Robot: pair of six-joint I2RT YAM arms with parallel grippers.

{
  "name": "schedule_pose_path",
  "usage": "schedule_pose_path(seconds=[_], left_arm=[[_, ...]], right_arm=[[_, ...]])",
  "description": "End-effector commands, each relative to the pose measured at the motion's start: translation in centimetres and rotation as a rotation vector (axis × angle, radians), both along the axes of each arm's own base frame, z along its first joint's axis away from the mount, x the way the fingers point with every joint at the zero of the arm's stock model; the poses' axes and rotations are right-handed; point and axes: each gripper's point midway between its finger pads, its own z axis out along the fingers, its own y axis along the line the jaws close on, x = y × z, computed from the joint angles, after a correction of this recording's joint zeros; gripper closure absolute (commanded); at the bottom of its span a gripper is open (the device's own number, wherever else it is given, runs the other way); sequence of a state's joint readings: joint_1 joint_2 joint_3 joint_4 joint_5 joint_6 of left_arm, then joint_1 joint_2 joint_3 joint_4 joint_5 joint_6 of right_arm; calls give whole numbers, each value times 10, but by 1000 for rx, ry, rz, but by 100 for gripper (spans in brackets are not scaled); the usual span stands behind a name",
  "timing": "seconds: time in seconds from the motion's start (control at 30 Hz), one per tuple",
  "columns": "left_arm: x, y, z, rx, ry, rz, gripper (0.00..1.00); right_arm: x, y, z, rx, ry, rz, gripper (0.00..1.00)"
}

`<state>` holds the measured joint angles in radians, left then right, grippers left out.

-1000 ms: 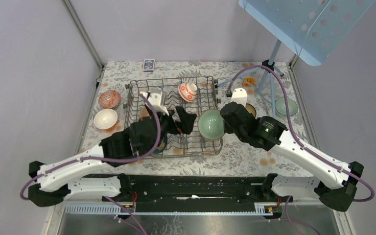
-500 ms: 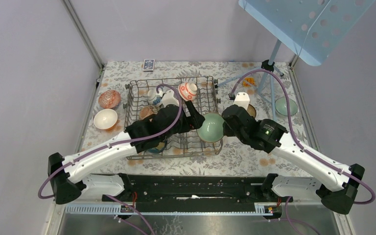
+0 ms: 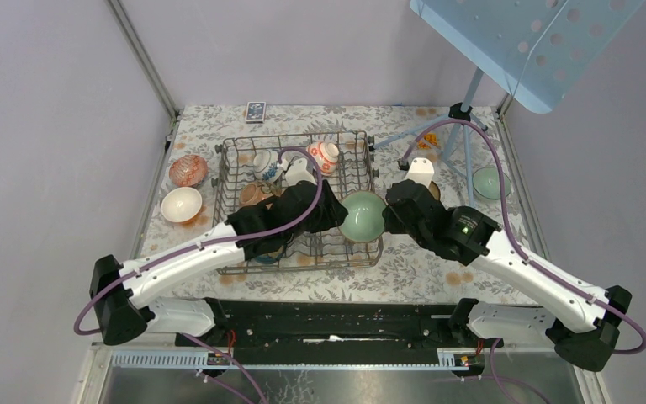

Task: Unload the bowls from the dish rack
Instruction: Place the bowl with the bowl.

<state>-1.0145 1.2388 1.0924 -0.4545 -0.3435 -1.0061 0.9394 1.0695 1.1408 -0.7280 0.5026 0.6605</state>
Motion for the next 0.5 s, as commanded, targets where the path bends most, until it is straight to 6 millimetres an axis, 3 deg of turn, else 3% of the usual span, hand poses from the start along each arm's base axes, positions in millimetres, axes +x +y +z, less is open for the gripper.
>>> schedule_pose_path(seconds=[0.0, 0.1, 0.27, 0.37, 0.4, 0.47], left_arm=[[5, -4, 5, -27, -10, 15, 54], [4, -7, 2, -29, -3, 5, 65], [4, -10, -1, -23, 1, -10, 74], [4, -12, -1, -21, -8, -24, 97], [4, -12, -1, -18, -11, -29, 100], [4, -13, 1, -18, -18, -38, 100]], right_arm=[[7, 10, 31, 147, -73, -29, 100], [8, 10, 31, 149, -72, -35, 100], [9, 12, 30, 149, -69, -32, 100], [8, 13, 28, 140, -62, -20, 100], [8, 15, 27, 135, -59, -7, 100], [7, 15, 26, 118, -54, 10, 100]])
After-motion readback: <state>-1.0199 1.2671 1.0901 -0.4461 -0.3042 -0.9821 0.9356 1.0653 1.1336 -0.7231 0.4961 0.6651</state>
